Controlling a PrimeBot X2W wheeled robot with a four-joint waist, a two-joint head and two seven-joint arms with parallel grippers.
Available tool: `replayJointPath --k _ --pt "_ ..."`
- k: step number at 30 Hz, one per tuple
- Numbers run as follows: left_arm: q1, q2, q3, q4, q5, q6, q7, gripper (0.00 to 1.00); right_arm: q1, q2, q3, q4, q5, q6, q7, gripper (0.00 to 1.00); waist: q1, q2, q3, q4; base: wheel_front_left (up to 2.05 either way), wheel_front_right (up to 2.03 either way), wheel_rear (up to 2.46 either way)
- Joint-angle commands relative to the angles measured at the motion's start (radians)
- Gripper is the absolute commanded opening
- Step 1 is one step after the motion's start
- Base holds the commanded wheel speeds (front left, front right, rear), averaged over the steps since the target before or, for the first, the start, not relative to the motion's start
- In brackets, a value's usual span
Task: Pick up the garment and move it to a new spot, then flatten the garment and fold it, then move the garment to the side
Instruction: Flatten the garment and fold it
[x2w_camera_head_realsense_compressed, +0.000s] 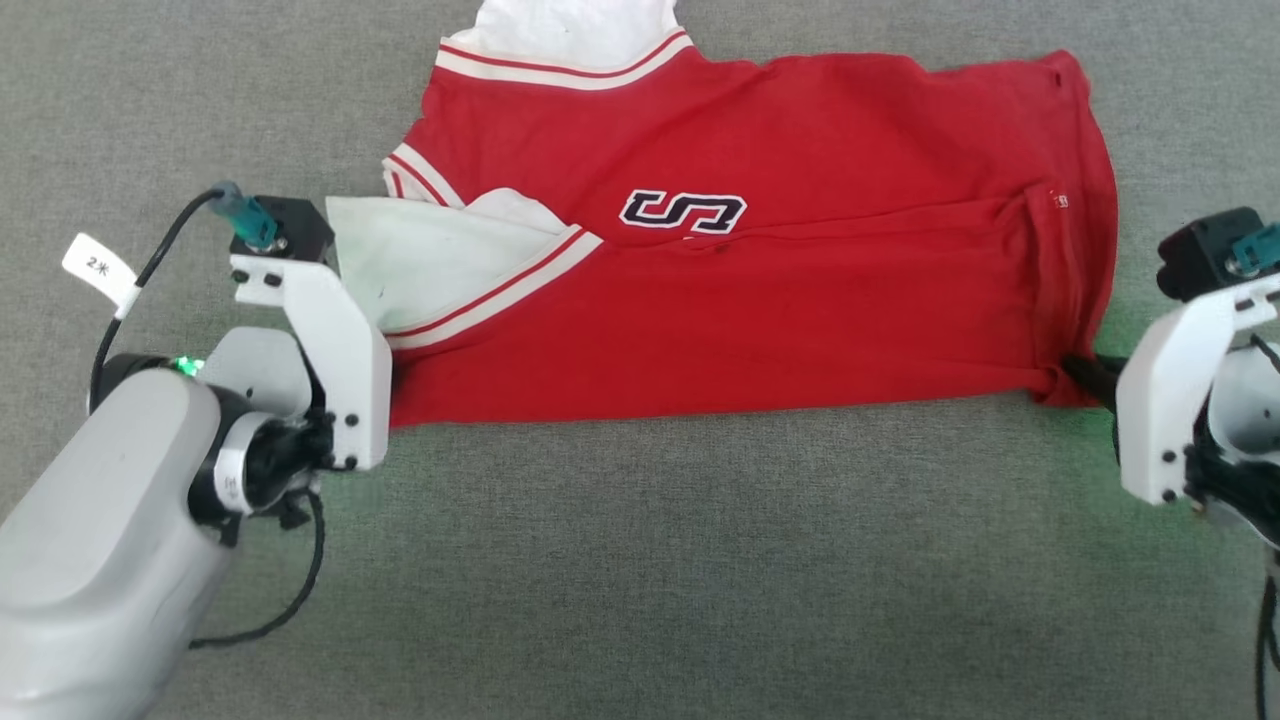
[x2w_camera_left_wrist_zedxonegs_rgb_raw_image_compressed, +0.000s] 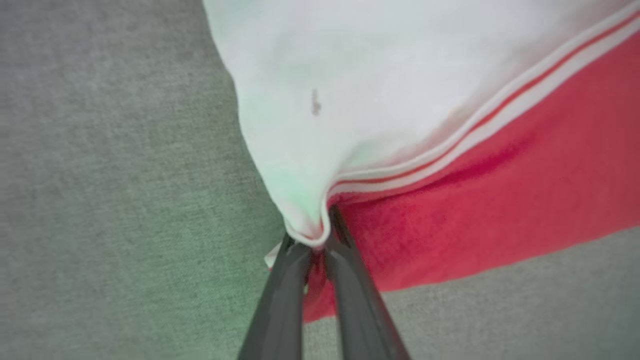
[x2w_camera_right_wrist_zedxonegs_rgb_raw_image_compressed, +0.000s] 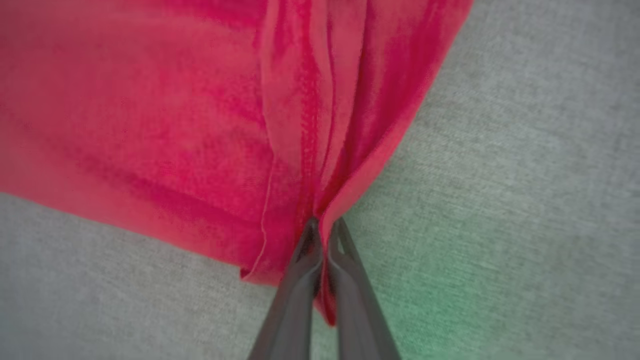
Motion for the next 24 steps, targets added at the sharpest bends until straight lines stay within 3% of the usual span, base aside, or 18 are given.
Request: replayJointPath --k 1,11,16,20,21,24 --pt "0.049 0.011 -0.014 -0.004 -0.002 0.011 0.024 0.00 0.035 -0.007 0.001 -0.003 0.008 0.000 0.020 0.00 0.0000 0.0000 -0.003 -0.001 0.00 0.00 0.00" --pt "0.166 0.147 0.017 -0.321 0.011 0.160 0.115 0.00 0.158 -0.065 -0.089 -0.238 0.077 0.000 0.136 0.00 0.0000 0.0000 -0.021 -0.002 0.00 0.00 0.00" --pt "0.258 0.203 0.027 -0.444 -0.003 0.241 0.154 0.00 0.253 -0.049 -0.152 -0.331 0.086 0.000 0.210 0.00 0.0000 0.0000 -0.021 -0.005 0.00 0.00 0.00" --pt "0.314 0.207 0.020 -0.468 -0.007 0.259 0.144 0.00 0.316 -0.014 -0.179 -0.359 0.070 0.000 0.222 0.00 0.0000 0.0000 -0.015 -0.005 0.00 0.00 0.00" --pt "0.320 0.202 0.017 -0.461 -0.006 0.257 0.137 0.04 0.324 -0.005 -0.177 -0.355 0.062 0.000 0.214 0.00 0.0000 0.0000 -0.013 -0.005 0.00 0.00 0.00" --pt "0.324 0.172 0.008 -0.425 -0.014 0.240 0.112 0.61 0.336 0.025 -0.164 -0.317 0.032 0.000 0.180 0.00 0.0000 0.0000 -0.008 -0.007 0.00 0.00 0.00"
